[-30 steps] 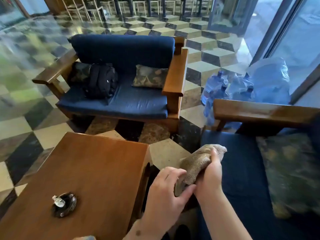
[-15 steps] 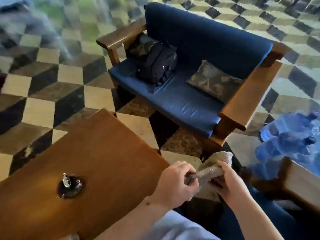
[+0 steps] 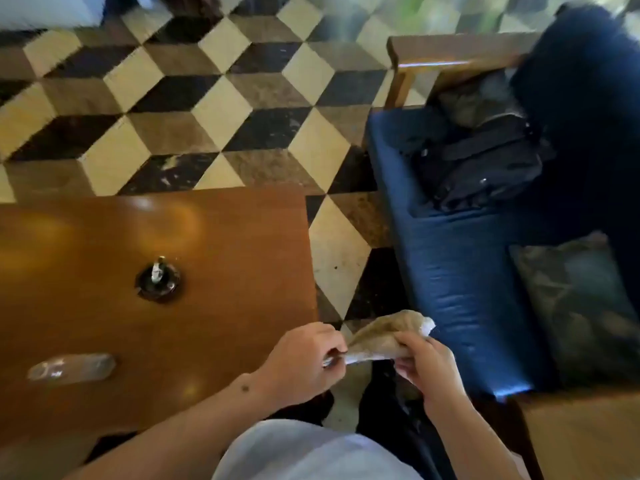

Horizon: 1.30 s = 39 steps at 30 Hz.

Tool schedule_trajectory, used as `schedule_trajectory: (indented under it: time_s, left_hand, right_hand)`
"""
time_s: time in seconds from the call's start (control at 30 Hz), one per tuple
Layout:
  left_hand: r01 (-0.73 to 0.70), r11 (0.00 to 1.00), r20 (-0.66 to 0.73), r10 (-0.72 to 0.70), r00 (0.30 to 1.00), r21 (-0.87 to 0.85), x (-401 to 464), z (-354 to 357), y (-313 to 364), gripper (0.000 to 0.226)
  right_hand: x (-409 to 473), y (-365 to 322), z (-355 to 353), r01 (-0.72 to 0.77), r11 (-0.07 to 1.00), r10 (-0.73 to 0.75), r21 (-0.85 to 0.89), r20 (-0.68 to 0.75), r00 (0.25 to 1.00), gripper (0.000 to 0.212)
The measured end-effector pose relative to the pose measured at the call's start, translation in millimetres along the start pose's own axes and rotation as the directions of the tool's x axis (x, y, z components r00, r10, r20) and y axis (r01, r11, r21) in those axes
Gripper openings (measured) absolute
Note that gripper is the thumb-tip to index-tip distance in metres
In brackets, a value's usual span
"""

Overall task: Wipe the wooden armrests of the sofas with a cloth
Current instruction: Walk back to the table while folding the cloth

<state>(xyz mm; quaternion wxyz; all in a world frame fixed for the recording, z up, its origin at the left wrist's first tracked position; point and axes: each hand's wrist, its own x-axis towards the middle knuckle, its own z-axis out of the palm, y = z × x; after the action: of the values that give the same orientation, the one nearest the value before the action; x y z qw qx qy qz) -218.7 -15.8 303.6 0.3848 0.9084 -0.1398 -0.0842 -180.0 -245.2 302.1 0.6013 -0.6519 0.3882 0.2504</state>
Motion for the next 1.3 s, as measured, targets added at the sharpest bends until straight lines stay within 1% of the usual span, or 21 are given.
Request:
schedule_trajectory:
  time_s: [0.03, 0.1, 0.17, 0.23, 0.3, 0.33, 0.4, 0.47, 0.5, 0.57, 0.6, 0.63, 0.7, 0.77, 0.83, 0.93, 1.07, 1.13, 1.17, 1.23, 1.3]
  left_hand:
    - [0.065, 0.998, -0.031, -0.064, 0.997, 0.026, 7.3, 0.8, -2.1, 0.012]
    - [0.177, 0.982, -0.045, -0.174, 0.984, 0.073, 18.8, 1.1, -1.3, 0.015]
    - [0.345, 0.935, -0.144, -0.332, 0.932, 0.079, 28.1, 4.2, 2.4, 0.017]
    - [0.514, 0.858, -0.238, -0.497, 0.834, 0.009, 27.8, 10.4, 12.4, 0.017]
    - [0.652, 0.745, -0.296, -0.659, 0.691, -0.137, 27.6, 22.7, 16.5, 0.018]
    - [0.700, 0.683, -0.306, -0.725, 0.617, -0.207, 31.8, 28.4, 14.2, 0.018]
    - [0.747, 0.579, -0.261, -0.815, 0.517, -0.327, 39.8, 39.9, 0.7, 0.011]
    - [0.752, 0.456, -0.191, -0.888, 0.418, -0.476, 50.4, 52.5, -21.5, 0.010]
    - [0.740, 0.390, -0.177, -0.918, 0.354, -0.547, 57.5, 65.7, -39.5, 0.011]
    - [0.722, 0.316, -0.176, -0.948, 0.265, -0.615, 71.3, 81.4, -57.9, 0.009]
    - [0.708, 0.259, -0.168, -0.966, 0.198, -0.657, 77.3, 95.4, -67.6, 0.008]
    - [0.698, 0.211, -0.150, -0.977, 0.149, -0.684, 83.6, 106.0, -73.4, 0.010]
    - [0.674, 0.138, -0.119, -0.990, 0.075, -0.726, 96.7, 126.3, -86.9, 0.017]
    - [0.634, 0.081, -0.090, -0.996, 0.018, -0.769, 105.5, 140.9, -100.0, 0.017]
    - [0.625, 0.076, -0.103, -0.995, -0.006, -0.777, 108.4, 144.2, -104.8, 0.015]
    - [0.586, 0.048, -0.088, -0.995, -0.040, -0.809, 119.7, 146.9, -113.9, 0.019]
    - [0.528, -0.028, 0.034, -0.999, 0.001, -0.849, 135.1, 151.0, -128.6, 0.018]
    - [0.492, -0.078, 0.065, -0.997, -0.043, -0.867, 138.1, 151.5, -143.3, 0.018]
    - [0.474, -0.106, 0.078, -0.994, -0.078, -0.874, 141.6, 151.4, -151.5, 0.018]
    - [0.462, -0.110, 0.060, -0.991, -0.121, -0.880, 145.6, 143.3, -164.3, 0.014]
    - [0.416, -0.131, 0.044, -0.976, -0.213, -0.900, 147.1, 136.3, -183.6, 0.006]
  right_hand:
    - [21.0, -11.7, 4.2, -0.017, 0.997, 0.021, -0.070, 0.052, 0.998, 0.008]
    - [50.5, -29.5, 10.9, -0.054, 0.989, 0.072, -0.140, 0.126, 0.989, 0.009]
    - [85.8, -55.2, 24.9, -0.086, 0.962, 0.152, -0.258, 0.249, 0.956, 0.010]
    - [108.9, -74.9, 37.4, -0.073, 0.924, 0.210, -0.376, 0.336, 0.918, 0.012]
    - [122.9, -94.3, 52.2, -0.014, 0.878, 0.245, -0.478, 0.424, 0.872, 0.012]
    - [132.7, -103.8, 64.5, 0.025, 0.854, 0.258, -0.519, 0.465, 0.847, 0.013]
    - [150.4, -116.1, 89.6, 0.075, 0.810, 0.271, -0.581, 0.485, 0.831, 0.016]
    - [168.8, -119.7, 116.8, 0.102, 0.752, 0.303, -0.652, 0.478, 0.824, 0.019]
    - [185.2, -115.6, 134.2, 0.119, 0.705, 0.331, -0.699, 0.473, 0.816, 0.018]
    - [202.6, -112.9, 152.4, 0.111, 0.652, 0.352, -0.750, 0.429, 0.832, 0.012]
    - [210.5, -108.7, 161.3, 0.115, 0.609, 0.359, -0.785, 0.402, 0.843, 0.010]
    - [216.6, -105.5, 167.3, 0.132, 0.567, 0.356, -0.813, 0.387, 0.851, 0.011]
    - [229.4, -105.3, 180.4, 0.161, 0.500, 0.330, -0.851, 0.359, 0.873, 0.014]
    - [237.4, -107.8, 196.5, 0.201, 0.457, 0.301, -0.866, 0.363, 0.882, 0.017]
    - [240.9, -110.2, 203.6, 0.217, 0.443, 0.301, -0.870, 0.372, 0.878, 0.019]
    - [249.1, -117.4, 218.0, 0.251, 0.339, 0.305, -0.907, 0.358, 0.882, 0.018]
    - [267.0, -124.9, 247.9, 0.263, 0.172, 0.305, -0.949, 0.306, 0.902, 0.019]
    - [277.9, -123.8, 273.0, 0.277, 0.089, 0.333, -0.957, 0.290, 0.897, 0.021]
    - [285.0, -123.0, 287.1, 0.291, 0.029, 0.352, -0.956, 0.283, 0.892, 0.022]
    - [295.2, -124.1, 308.8, 0.308, -0.019, 0.362, -0.951, 0.281, 0.889, 0.025]
    - [303.9, -117.5, 337.2, 0.327, -0.069, 0.383, -0.943, 0.278, 0.881, 0.027]
